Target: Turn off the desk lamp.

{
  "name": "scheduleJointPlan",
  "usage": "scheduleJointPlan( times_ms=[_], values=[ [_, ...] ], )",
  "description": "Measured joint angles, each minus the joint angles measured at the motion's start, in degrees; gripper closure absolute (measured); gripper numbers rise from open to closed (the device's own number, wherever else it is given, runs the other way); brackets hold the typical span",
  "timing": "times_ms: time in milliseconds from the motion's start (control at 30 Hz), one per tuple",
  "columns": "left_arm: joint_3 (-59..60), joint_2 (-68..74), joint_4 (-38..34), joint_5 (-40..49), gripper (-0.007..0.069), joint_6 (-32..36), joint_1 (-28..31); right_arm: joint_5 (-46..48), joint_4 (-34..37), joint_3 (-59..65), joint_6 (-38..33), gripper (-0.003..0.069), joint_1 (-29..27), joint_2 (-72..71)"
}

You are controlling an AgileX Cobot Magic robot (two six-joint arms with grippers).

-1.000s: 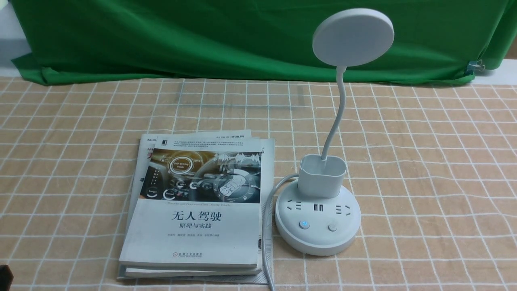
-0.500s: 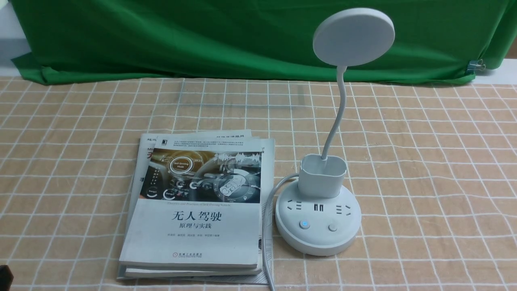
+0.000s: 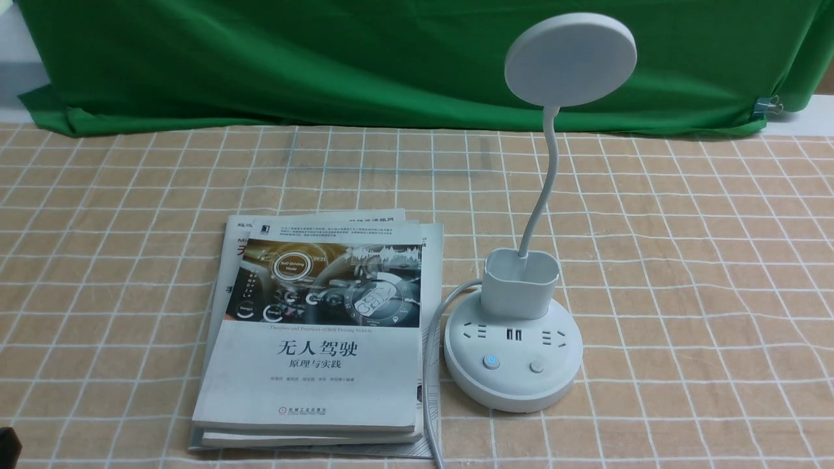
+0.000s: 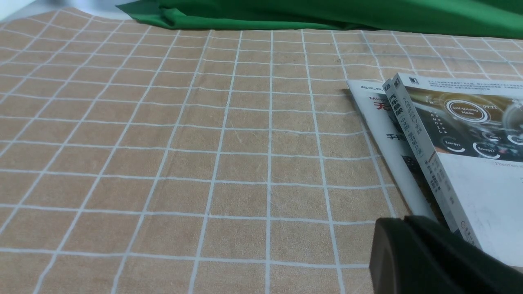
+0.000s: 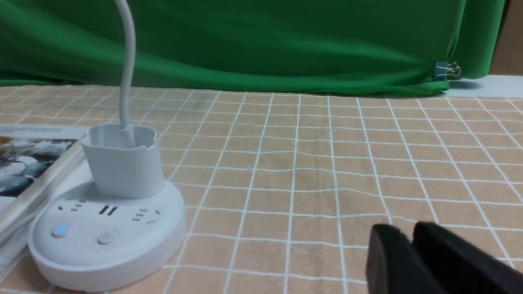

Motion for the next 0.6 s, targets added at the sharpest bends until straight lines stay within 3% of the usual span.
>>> scheduleJointPlan(
  times_ms=[600],
  values=[
    [0.0,0.0,0.0,0.0,0.062,0.0,0.0,0.0,0.0,0.0,0.0,0.0529,0.0,0.0]
  ],
)
